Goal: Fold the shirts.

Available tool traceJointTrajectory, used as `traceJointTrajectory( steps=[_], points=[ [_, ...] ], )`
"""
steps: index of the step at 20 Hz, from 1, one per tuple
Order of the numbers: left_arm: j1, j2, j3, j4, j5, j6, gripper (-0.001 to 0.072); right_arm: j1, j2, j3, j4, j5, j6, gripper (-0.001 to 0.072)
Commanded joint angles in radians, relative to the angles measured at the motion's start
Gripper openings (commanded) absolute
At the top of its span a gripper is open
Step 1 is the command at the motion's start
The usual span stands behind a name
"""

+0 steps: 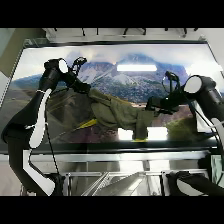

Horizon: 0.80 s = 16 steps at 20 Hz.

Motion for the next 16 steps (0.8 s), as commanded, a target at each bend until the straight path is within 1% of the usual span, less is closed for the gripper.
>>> traceJointTrajectory(
  steps=[1, 2, 3, 4, 5, 6, 7, 8, 9, 11, 13, 16],
  points=[
    [0.020, -0.002, 0.000, -0.006, 0.006, -0.014, 0.0510, 0.048, 0.083, 0.008, 0.021, -0.011, -0.061, 0.0678],
    [0.030, 0.003, 0.000, -0.003, 0.003, -0.048, 0.0699, 0.076, 0.086, 0.008, 0.026, -0.009, -0.091, 0.0648],
    [0.049, 0.014, 0.000, -0.003, -0.006, -0.061, 0.0699, 0.100, 0.080, 0.008, 0.058, 0.001, -0.127, 0.0531],
    [0.070, 0.034, 0.000, -0.004, -0.027, -0.082, 0.0699, 0.114, 0.071, 0.008, 0.074, 0.001, -0.163, 0.0440],
    [0.096, 0.058, 0.000, -0.006, -0.058, -0.107, 0.0699, 0.119, 0.060, 0.008, 0.073, 0.004, -0.172, 0.0432],
    [0.122, 0.084, -0.001, -0.013, -0.103, -0.133, 0.0699, 0.119, 0.052, 0.008, 0.074, 0.005, -0.172, 0.0474],
    [0.146, 0.124, -0.027, -0.029, -0.145, -0.135, 0.0699, 0.119, 0.049, 0.008, 0.079, 0.001, -0.172, 0.0577],
    [0.165, 0.179, -0.095, -0.054, -0.158, -0.130, 0.0699, 0.119, 0.049, 0.008, 0.084, -0.006, -0.172, 0.0637],
    [0.175, 0.240, -0.191, -0.074, -0.153, -0.123, 0.0699, 0.119, 0.050, 0.008, 0.084, -0.008, -0.172, 0.0643],
    [0.172, 0.378, -0.443, -0.111, -0.089, -0.122, 0.0699, 0.119, 0.050, 0.008, 0.084, -0.008, -0.172, 0.0642],
    [0.151, 0.513, -0.696, -0.159, 0.025, -0.130, 0.0699, 0.119, 0.050, 0.008, 0.084, -0.006, -0.172, 0.0641],
    [0.091, 0.643, -0.991, -0.363, 0.232, -0.130, 0.0698, 0.119, 0.049, 0.008, 0.086, -0.024, -0.172, 0.0641]
  ],
)
